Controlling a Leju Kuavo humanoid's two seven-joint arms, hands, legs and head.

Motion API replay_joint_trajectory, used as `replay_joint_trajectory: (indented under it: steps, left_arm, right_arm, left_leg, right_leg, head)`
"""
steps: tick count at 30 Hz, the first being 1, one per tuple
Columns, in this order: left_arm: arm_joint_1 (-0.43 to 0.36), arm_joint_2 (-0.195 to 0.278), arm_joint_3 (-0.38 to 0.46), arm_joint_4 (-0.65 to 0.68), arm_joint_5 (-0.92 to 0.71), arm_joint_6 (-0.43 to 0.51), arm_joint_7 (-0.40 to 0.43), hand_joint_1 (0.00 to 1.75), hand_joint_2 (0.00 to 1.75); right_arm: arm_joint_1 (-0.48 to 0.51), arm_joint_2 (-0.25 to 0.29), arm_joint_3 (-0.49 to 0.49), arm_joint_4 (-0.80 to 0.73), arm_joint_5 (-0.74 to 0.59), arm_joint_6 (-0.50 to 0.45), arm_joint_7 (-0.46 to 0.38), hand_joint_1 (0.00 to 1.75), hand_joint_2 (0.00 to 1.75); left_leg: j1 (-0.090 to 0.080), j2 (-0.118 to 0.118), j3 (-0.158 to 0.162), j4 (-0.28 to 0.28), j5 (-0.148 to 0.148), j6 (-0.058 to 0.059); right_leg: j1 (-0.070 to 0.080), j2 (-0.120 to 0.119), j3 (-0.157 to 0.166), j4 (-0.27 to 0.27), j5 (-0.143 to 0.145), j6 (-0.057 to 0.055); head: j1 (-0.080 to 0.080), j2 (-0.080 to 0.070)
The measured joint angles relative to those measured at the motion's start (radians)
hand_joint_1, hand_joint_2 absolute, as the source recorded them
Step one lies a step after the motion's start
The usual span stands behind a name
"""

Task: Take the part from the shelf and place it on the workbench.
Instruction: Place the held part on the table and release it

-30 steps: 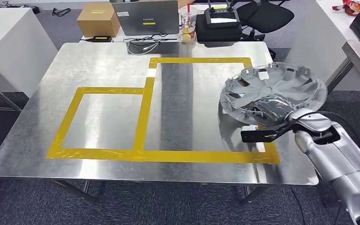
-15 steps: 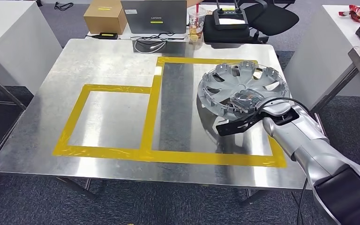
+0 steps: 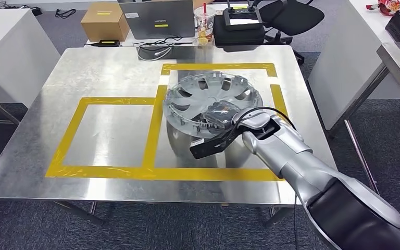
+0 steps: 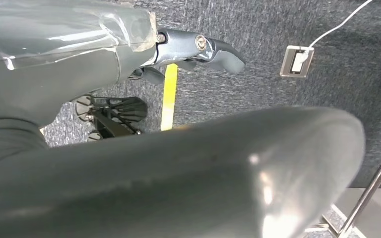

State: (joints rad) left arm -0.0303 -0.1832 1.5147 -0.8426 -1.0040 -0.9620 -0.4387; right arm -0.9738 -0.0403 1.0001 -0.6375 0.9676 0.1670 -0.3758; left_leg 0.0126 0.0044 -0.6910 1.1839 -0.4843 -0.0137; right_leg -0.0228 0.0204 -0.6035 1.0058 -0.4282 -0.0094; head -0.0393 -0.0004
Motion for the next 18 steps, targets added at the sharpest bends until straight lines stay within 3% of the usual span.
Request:
replay_joint_trajectory:
  steps: [2, 3, 7, 9, 11, 12, 13, 14, 16, 18]
  left_arm:
    - [0.0, 0.0, 0.0, -0.005, -0.004, 0.001, -0.003, 0.0, 0.0]
    - [0.0, 0.001, 0.0, -0.005, -0.008, 0.004, -0.007, 0.0, 0.0]
    - [0.0, 0.009, -0.001, 0.005, -0.026, 0.028, -0.036, 0.0, 0.0]
    - [-0.001, 0.015, -0.005, 0.022, -0.033, 0.041, -0.05, 0.0, 0.0]
    - [-0.001, 0.022, -0.008, 0.042, -0.039, 0.049, -0.058, 0.0, 0.0]
    - [-0.001, 0.025, -0.009, 0.051, -0.041, 0.051, -0.06, 0.0, 0.0]
    - [-0.001, 0.028, -0.01, 0.059, -0.041, 0.051, -0.062, 0.0, 0.0]
    - [-0.001, 0.03, -0.01, 0.065, -0.042, 0.051, -0.063, 0.0, 0.0]
    - [-0.001, 0.033, -0.01, 0.075, -0.042, 0.051, -0.065, 0.0, 0.0]
    - [-0.001, 0.036, -0.01, 0.082, -0.042, 0.051, -0.068, 0.0, 0.0]
  right_arm:
    - [0.0, 0.013, -0.002, -0.013, -0.007, -0.004, -0.004, 1.75, 1.75]
    - [0.001, 0.018, -0.004, -0.018, -0.013, -0.007, -0.007, 1.75, 1.75]
    - [0.011, 0.042, -0.014, -0.042, -0.035, -0.013, -0.017, 1.75, 1.75]
    - [0.015, 0.051, -0.022, -0.058, -0.043, -0.014, -0.016, 1.75, 1.75]
    - [0.022, 0.059, -0.027, -0.07, -0.048, -0.013, -0.009, 1.75, 1.75]
    - [0.028, 0.063, -0.028, -0.075, -0.05, -0.012, -0.005, 1.75, 1.75]
    - [0.033, 0.066, -0.03, -0.08, -0.051, -0.012, -0.002, 1.75, 1.75]
    - [0.036, 0.069, -0.032, -0.085, -0.052, -0.011, -0.001, 1.75, 1.75]
    - [0.036, 0.073, -0.037, -0.093, -0.052, -0.011, 0.004, 1.75, 1.75]
    - [0.033, 0.079, -0.043, -0.098, -0.05, -0.007, 0.017, 1.75, 1.75]
  left_leg:
    - [-0.003, -0.002, 0.066, -0.136, 0.052, 0.01]
    - [-0.006, -0.002, 0.083, -0.171, 0.061, 0.014]
    - [-0.008, 0.0, 0.092, -0.196, 0.07, 0.033]
    - [-0.005, 0.002, 0.098, -0.208, 0.078, 0.045]
    - [-0.008, 0.001, 0.097, -0.208, 0.079, 0.049]
    - [-0.01, 0.0, 0.096, -0.208, 0.079, 0.049]
    - [-0.011, 0.0, 0.096, -0.207, 0.078, 0.05]
    - [-0.011, -0.002, 0.096, -0.205, 0.078, 0.049]
    - [-0.012, -0.005, 0.095, -0.2, 0.075, 0.046]
    - [-0.017, -0.006, 0.091, -0.191, 0.07, 0.039]
  right_leg:
    - [0.003, -0.001, 0.0, -0.001, 0.0, 0.002]
    - [0.004, -0.001, -0.001, -0.001, 0.0, 0.004]
    - [0.007, -0.004, -0.009, 0.001, -0.004, 0.02]
    - [0.009, -0.007, -0.045, 0.074, -0.042, 0.015]
    - [0.008, -0.009, -0.111, 0.217, -0.099, 0.007]
    - [0.008, -0.009, -0.137, 0.273, -0.117, 0.007]
    - [0.008, -0.009, -0.146, 0.293, -0.12, 0.011]
    - [0.008, -0.009, -0.133, 0.268, -0.107, 0.017]
    - [0.009, -0.011, -0.062, 0.13, -0.055, 0.027]
    - [0.012, -0.014, -0.003, 0.017, -0.019, 0.023]
  head:
    - [0.0, 0.0]
    - [0.0, 0.0]
    - [0.002, 0.0]
    - [0.003, 0.0]
    - [0.004, 0.0]
    - [0.004, 0.0]
    - [0.004, 0.0]
    - [0.004, 0.0]
    - [0.004, 0.0]
    - [0.003, 0.0]
